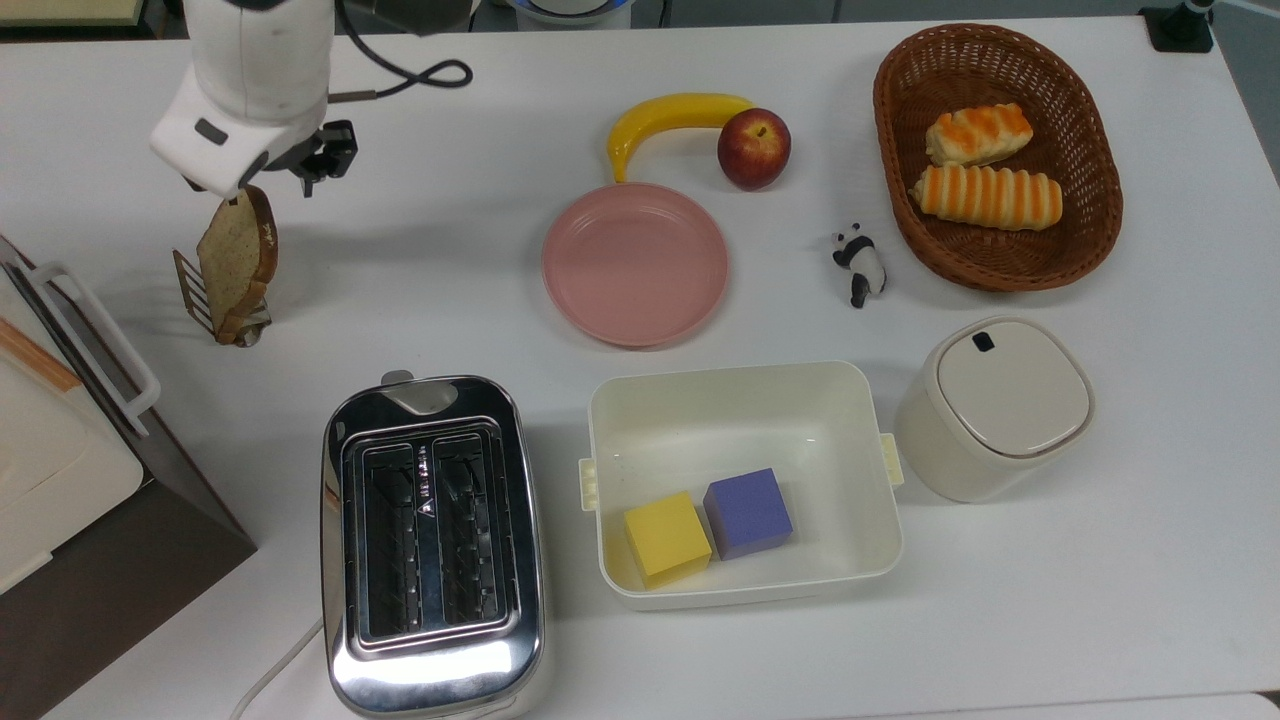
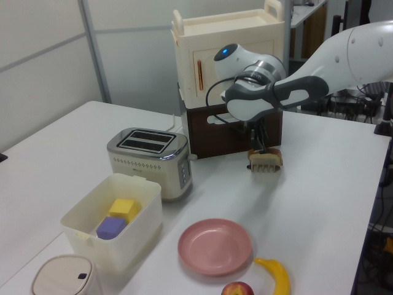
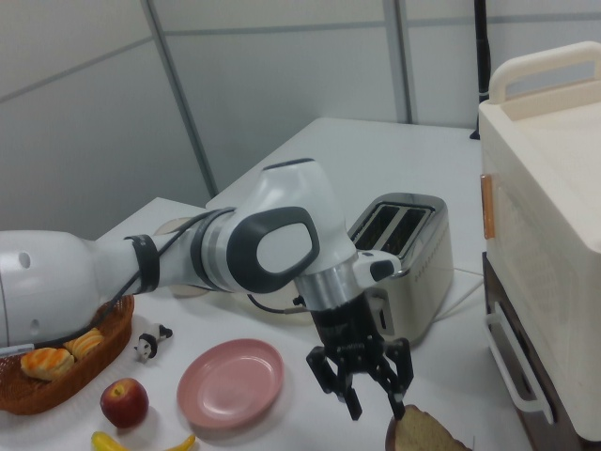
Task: Put the bread in the toaster
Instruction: 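Lower the gripper and close it on the bread slice's crust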
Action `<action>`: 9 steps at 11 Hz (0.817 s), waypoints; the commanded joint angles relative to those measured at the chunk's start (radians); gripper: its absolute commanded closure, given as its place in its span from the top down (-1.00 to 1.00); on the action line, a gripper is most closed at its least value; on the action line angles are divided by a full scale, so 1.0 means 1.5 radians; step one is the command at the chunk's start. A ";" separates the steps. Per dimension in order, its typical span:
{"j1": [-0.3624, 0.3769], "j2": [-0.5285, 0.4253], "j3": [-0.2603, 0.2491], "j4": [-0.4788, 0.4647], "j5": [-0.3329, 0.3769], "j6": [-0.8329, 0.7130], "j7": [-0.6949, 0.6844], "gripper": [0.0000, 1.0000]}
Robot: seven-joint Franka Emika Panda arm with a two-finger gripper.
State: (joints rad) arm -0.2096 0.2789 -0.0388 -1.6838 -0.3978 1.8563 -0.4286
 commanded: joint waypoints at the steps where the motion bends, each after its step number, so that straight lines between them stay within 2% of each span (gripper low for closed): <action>1: -0.011 -0.018 -0.002 -0.062 -0.035 0.044 -0.012 0.31; 5: -0.024 -0.013 -0.002 -0.070 -0.052 0.064 -0.012 0.30; 6: -0.024 -0.013 -0.002 -0.069 -0.052 0.065 -0.012 0.12; 9: -0.029 -0.015 -0.002 -0.067 -0.052 0.064 -0.019 -0.60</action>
State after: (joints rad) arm -0.2448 0.2845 -0.0388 -1.7501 -0.4592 1.9177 -0.4294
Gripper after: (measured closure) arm 0.559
